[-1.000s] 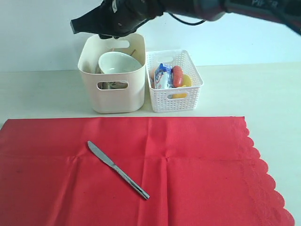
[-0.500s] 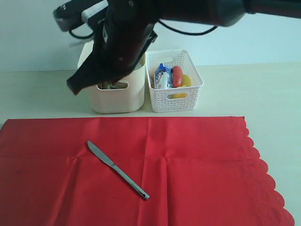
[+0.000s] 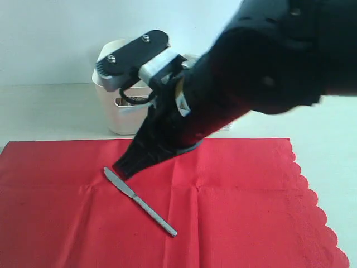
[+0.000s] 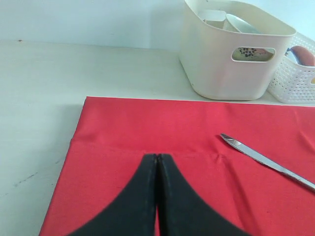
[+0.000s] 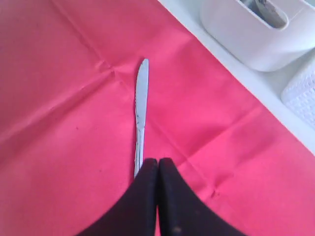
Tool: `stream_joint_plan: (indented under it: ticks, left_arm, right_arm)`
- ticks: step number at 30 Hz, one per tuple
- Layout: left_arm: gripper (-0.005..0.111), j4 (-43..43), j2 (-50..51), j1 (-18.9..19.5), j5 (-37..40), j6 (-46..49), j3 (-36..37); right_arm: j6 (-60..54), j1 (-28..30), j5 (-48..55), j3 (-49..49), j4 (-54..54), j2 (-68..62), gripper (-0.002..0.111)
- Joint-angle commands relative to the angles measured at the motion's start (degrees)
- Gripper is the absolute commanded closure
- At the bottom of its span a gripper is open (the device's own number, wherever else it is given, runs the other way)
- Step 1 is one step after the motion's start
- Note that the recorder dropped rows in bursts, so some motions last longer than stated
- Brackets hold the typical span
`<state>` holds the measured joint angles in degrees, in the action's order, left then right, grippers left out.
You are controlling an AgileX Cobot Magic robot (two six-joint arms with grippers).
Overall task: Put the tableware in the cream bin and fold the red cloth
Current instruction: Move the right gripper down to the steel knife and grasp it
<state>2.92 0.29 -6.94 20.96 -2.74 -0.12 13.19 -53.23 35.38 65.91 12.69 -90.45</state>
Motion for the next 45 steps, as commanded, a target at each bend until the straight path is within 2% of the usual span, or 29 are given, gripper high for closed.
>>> stream_joint_plan:
  ticks: [1,12,16,21,22,26,28,30,32,37,41,42,45]
  left_arm:
    - [0.107,0.13,-0.29,0.20,-0.52,-0.35,0.12]
    - [0.107,0.13,-0.29,0.20,-0.52,-0.35,0.12]
    - [0.107,0.13,-0.29,0.20,-0.52,-0.35,0.12]
    - [0.107,0.13,-0.29,0.20,-0.52,-0.35,0.12]
    - [0.107,0.13,-0.29,0.20,-0.52,-0.35,0.12]
    - [0.107,0.13,-0.29,0.20,-0.52,-0.35,0.12]
    - [0.107,0.13,-0.29,0.20,-0.52,-0.35,0.12]
    - [0.107,0.13,-0.29,0.20,-0.52,-0.35,0.12]
    - [0.107,0.13,-0.29,0.20,-0.52,-0.35,0.12]
    - [0.107,0.13,-0.29,0.20,-0.52,-0.35,0.12]
    - [0.107,0.13,-0.29,0.20,-0.52,-0.35,0.12]
    - [0.107,0.13,-0.29,0.20,-0.52,-0.35,0.12]
    - [0.107,0.13,-0.29,0.20,-0.52,-0.35,0.12]
  right_arm:
    - [2.23,-0.12,-5.58,-8.34,-0.20,7.07,0.108]
    - [3.49,-0.12,-6.88,-18.68,-2.12,13.66,0.108]
    - [3.49,-0.12,-6.92,-19.20,-5.36,11.38,0.108]
    - [1.56,-0.12,-8.82,-16.82,-6.77,1.72,0.107]
    - [1.44,-0.12,-8.82,-15.98,-6.77,0.51,0.106]
    - [-0.04,-0.12,-4.63,-5.95,-6.66,-8.25,0.084]
    - [-0.67,-0.12,2.69,-0.21,-6.54,-12.80,0.073]
    - [-5.66,-0.12,8.24,4.82,-6.54,-17.61,0.070]
    - [-10.98,-0.12,9.50,8.75,-6.75,-22.06,0.070]
    - [-15.15,1.95,12.24,14.33,-8.02,-27.33,0.071]
    - [-27.26,6.40,12.76,15.78,-21.59,-28.93,0.078]
    - [-33.97,8.96,12.87,15.78,-30.62,-29.40,0.084]
    - [-37.10,11.32,13.00,15.78,-35.24,-29.78,0.086]
